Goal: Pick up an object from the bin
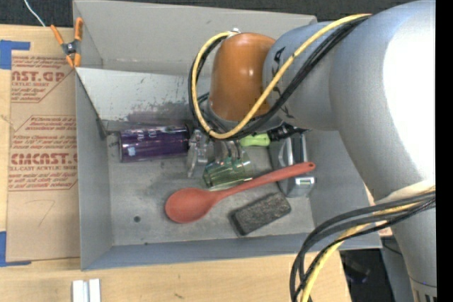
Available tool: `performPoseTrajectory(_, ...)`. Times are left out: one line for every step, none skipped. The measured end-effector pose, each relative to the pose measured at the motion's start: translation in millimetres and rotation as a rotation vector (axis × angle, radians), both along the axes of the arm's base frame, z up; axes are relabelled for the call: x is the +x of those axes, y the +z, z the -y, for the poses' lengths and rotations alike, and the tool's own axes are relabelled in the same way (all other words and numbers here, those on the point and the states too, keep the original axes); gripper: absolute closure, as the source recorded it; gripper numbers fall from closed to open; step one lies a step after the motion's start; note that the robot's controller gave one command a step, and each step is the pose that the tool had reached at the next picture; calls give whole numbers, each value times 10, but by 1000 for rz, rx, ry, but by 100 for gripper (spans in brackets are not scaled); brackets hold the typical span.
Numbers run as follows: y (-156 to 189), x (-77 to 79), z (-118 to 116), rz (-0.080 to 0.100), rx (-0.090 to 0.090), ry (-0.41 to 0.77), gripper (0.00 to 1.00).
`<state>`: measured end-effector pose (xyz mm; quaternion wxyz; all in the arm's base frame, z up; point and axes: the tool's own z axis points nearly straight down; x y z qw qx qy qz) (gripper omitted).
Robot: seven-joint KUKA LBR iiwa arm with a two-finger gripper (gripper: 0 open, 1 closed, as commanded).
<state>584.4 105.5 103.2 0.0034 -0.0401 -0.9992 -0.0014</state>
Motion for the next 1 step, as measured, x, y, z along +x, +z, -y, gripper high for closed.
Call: performPoseTrajectory(0, 0, 0, 0, 0, 0, 100)
